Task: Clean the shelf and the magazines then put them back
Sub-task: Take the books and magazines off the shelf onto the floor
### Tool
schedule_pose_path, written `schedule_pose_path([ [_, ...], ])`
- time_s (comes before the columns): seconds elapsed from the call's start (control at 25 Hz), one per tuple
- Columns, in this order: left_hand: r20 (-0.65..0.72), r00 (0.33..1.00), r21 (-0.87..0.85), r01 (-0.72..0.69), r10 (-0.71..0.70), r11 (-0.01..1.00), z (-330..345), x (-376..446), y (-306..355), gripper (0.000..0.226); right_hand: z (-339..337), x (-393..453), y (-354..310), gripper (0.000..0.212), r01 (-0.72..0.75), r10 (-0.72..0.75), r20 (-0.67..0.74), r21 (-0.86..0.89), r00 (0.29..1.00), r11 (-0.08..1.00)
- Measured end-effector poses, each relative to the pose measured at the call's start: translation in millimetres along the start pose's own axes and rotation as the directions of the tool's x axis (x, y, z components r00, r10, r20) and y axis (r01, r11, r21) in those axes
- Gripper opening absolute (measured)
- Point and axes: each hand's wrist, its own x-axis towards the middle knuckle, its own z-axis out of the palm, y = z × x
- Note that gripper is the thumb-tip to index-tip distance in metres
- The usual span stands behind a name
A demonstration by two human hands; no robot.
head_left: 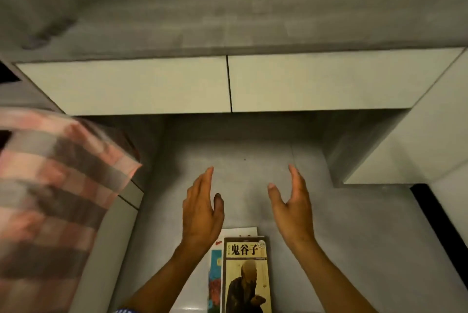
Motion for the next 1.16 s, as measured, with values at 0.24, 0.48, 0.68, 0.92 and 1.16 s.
schedule_pose_path([
  [0.24, -0.06, 0.974, -0.076, -0.223, 0.219, 0.972, -204, 54, 196, 0.062, -108, 7, -291, 0.067, 0.288, -0.288, -0.014, -0.026, 0.957, 0.957],
  [0.48, -0.165, 0.939, -0.049, -0.314, 0.303, 0.948, -390, 95, 355, 0.065, -190, -3, -512, 0.078, 0.437, -0.45, -0.038, -0.179, 0.892, 0.882],
  [0.68, -0.291, 0.868, -0.001, -0.421, 0.403, 0.907, -522, 128, 447, 0.066, -233, -9, -666, 0.079, 0.548, -0.58, -0.051, -0.271, 0.813, 0.791],
  [0.92, -0.393, 0.804, 0.041, -0.469, 0.446, 0.882, -576, 154, 503, 0.068, -264, -7, -742, 0.083, 0.581, -0.628, -0.093, -0.295, 0.772, 0.758],
  [1.16, -0.405, 0.78, 0.009, -0.519, 0.477, 0.855, -559, 178, 562, 0.067, -316, 35, -752, 0.083, 0.596, -0.69, -0.13, -0.409, 0.712, 0.691],
])
